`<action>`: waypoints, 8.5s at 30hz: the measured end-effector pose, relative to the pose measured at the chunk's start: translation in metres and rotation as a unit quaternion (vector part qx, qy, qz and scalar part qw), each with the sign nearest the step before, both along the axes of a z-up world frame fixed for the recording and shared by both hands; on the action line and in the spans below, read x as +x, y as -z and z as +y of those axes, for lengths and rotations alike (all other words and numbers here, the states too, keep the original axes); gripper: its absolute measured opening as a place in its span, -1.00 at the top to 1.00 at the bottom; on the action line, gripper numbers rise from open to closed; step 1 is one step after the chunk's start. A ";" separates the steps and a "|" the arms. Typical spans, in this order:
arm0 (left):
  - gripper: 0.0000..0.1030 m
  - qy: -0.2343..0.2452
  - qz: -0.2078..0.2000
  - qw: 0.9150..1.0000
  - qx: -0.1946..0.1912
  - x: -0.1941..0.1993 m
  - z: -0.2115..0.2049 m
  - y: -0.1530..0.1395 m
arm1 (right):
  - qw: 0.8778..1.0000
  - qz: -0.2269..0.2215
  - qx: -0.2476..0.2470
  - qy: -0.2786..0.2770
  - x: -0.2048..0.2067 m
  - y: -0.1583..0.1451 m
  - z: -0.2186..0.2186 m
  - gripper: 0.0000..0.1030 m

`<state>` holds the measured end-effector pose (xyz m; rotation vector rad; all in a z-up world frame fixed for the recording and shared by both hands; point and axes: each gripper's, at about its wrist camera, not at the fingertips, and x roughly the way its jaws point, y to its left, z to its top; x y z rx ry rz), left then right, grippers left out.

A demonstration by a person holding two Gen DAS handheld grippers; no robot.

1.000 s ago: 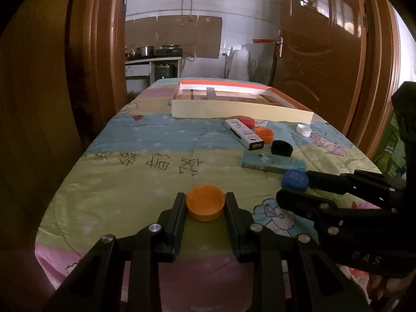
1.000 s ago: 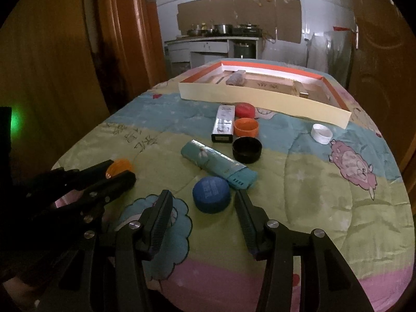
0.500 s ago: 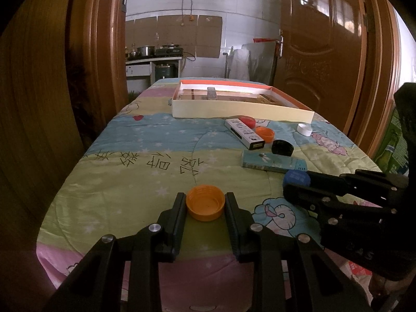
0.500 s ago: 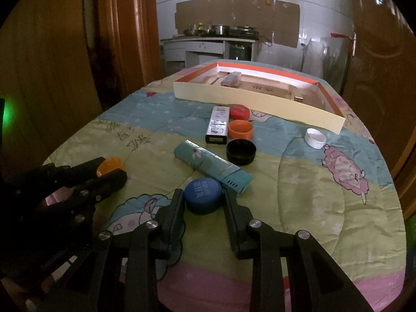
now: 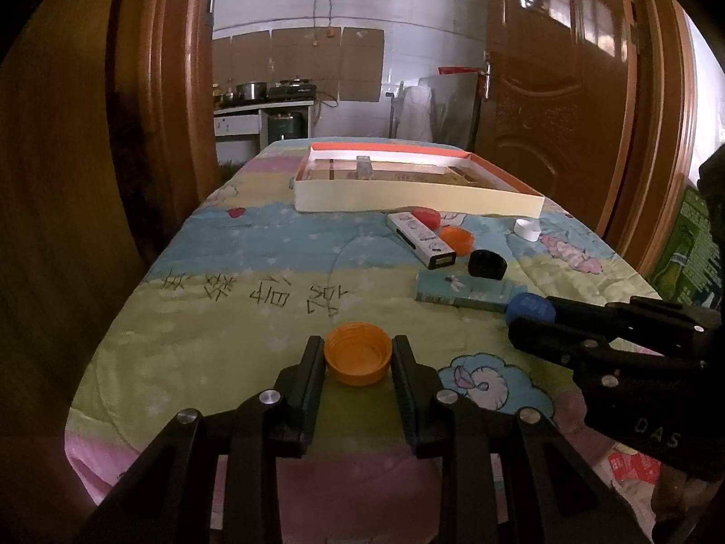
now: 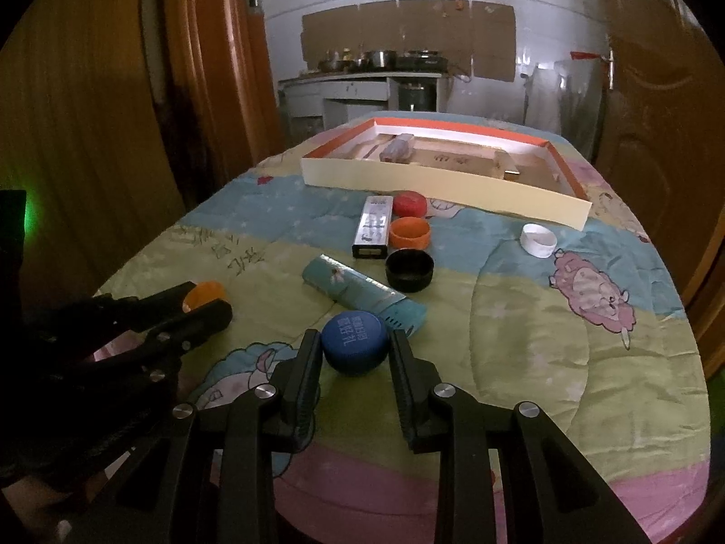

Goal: Organize rigid objects
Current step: 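Carry both held caps up and over into the cardboard tray, then lower the caps onto the tray floor and open both tools, then withdraw both tools from the tray toward the remaining items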

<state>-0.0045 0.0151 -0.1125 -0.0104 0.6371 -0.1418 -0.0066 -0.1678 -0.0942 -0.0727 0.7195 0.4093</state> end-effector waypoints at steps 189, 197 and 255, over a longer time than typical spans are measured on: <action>0.24 0.061 0.093 0.994 0.010 0.221 -0.086 -0.042 | 0.993 0.082 -0.029 0.075 0.221 -0.033 -0.087 0.27; 0.24 0.058 0.076 0.995 0.015 0.201 -0.081 -0.052 | 0.995 0.070 -0.025 0.071 0.204 -0.046 -0.083 0.27; 0.24 -0.003 0.024 0.999 -0.042 0.079 -0.001 -0.063 | 0.990 0.071 -0.023 -0.123 0.059 0.002 -0.009 0.26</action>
